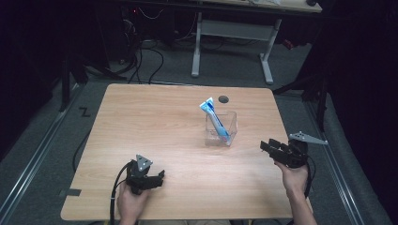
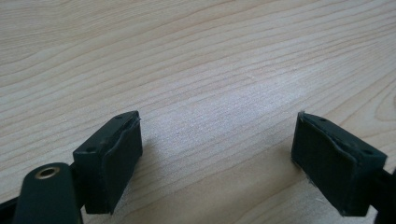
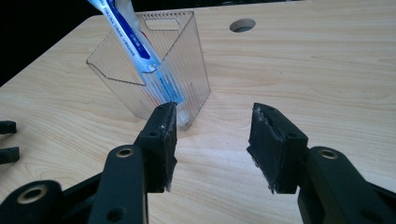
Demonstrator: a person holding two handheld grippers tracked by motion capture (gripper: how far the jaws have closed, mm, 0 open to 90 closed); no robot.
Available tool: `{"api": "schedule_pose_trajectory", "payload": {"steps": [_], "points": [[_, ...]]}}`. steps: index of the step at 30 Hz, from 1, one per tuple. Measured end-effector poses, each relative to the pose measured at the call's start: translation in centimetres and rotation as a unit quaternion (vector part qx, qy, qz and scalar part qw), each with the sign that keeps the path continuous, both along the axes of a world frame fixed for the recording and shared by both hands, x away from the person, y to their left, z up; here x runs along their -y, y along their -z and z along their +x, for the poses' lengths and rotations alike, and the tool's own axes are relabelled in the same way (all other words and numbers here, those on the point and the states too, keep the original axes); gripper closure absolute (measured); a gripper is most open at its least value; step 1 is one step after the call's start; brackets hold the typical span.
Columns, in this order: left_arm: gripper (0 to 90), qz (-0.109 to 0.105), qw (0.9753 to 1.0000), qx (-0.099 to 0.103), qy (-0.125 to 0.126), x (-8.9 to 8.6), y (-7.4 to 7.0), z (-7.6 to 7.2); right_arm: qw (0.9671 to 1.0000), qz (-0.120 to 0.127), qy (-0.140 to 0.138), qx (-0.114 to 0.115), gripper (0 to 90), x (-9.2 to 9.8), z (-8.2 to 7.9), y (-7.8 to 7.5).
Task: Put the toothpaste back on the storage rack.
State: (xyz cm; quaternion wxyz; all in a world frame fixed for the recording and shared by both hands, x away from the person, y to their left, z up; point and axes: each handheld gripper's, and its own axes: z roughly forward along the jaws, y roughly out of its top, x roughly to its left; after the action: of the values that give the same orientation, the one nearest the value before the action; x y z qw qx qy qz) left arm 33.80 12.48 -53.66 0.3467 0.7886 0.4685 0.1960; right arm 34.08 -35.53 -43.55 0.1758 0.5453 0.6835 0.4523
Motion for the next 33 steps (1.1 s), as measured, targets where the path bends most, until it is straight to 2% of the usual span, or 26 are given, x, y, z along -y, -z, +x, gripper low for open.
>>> {"api": "schedule_pose_trajectory", "payload": {"steps": [9,20,33], "points": [[16.6,0.000,1.0000,0.000,0.000,0.0,0.0,0.0,1.0000,0.002,0.004,-0.007,51.4,0.1,-0.3,0.9],[16.6,0.000,1.0000,0.000,0.000,0.0,0.0,0.0,0.9998,-0.011,0.007,-0.015,51.4,-0.3,-0.3,2.0],[16.6,0.000,1.0000,-0.001,0.000,0.0,0.0,0.0,0.9996,-0.014,0.013,-0.022,51.6,-0.4,-0.6,3.3]]}}
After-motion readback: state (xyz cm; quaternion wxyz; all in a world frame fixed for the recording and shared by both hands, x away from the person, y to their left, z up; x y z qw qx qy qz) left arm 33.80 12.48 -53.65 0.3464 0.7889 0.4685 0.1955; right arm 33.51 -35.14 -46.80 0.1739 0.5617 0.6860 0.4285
